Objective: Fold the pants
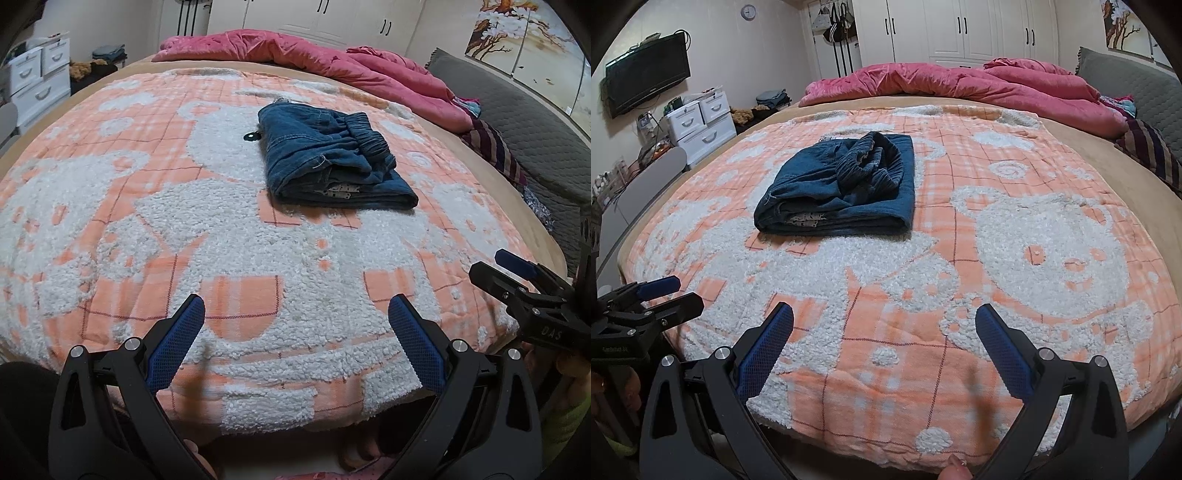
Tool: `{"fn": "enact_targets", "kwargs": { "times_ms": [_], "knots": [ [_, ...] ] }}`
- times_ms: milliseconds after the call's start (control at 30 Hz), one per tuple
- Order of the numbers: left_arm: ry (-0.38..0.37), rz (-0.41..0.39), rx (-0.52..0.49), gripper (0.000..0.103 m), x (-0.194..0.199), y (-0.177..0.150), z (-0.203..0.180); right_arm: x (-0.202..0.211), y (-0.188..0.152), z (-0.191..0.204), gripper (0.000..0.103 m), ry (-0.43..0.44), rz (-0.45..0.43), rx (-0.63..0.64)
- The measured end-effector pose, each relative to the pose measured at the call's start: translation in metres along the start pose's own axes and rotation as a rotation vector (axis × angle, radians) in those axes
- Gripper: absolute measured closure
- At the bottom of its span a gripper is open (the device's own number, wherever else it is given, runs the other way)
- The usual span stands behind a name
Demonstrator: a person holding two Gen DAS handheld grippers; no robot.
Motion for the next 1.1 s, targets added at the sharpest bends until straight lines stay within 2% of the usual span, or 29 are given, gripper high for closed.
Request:
{"fn": "enact_targets", "kwargs": {
  "times_ms": [1100],
  "knots": [
    [0.001,0.000,-0.003,0.010,0.0015,0.0001,-0.0014,-0.0009,0.0004,0.0011,0.005,-0.006,0.002,-0.003]
  ]
}}
Point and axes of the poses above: each gripper's, at about its wrist camera, not at the fingertips, and x roughly against the way its jaws point, z to its left, y to its top, the point moved 6 cm from there along -x, roughly the way its jaws point, and after that the axes turned 11 degrees about x, right-handed, at the moved point
